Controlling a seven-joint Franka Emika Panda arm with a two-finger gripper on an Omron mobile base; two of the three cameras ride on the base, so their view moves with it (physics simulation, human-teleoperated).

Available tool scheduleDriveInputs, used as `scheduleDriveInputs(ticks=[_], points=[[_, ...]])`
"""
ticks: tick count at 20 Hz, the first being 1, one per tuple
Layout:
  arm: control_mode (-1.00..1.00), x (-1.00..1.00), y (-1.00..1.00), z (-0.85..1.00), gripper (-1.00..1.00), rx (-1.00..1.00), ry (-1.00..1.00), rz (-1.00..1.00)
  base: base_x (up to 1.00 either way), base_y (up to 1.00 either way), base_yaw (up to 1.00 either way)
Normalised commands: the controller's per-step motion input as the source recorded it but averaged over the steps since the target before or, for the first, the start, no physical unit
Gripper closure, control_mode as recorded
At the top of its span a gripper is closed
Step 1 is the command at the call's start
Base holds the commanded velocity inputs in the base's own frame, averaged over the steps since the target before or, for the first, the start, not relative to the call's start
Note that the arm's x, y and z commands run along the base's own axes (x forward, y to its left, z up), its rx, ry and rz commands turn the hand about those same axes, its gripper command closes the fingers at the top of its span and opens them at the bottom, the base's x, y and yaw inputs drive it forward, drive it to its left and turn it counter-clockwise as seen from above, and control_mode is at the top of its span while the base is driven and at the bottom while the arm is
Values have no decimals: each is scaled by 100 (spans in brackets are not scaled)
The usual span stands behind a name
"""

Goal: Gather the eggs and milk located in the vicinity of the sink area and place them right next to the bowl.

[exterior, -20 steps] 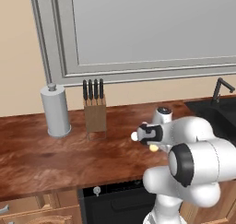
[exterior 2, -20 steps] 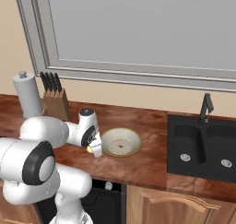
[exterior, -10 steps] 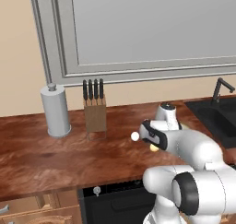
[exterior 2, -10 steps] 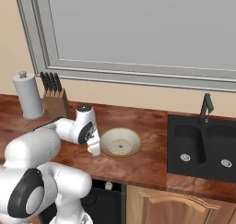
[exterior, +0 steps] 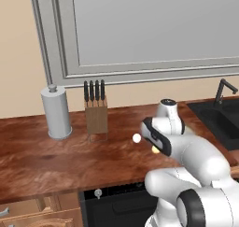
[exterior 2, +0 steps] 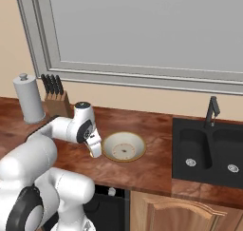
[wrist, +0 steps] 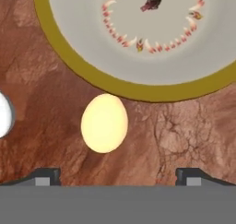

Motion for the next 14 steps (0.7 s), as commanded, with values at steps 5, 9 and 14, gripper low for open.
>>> scheduleDriveInputs(ticks=[5, 9, 14], points=[[-100, 22, 24, 39, -100, -7, 2, 21, 0, 0, 0], [-100, 29, 26, 14, -100, -9, 0, 19, 0, 0, 0], [-100, 35, 25, 0, -100, -7, 0, 12, 0, 0, 0]])
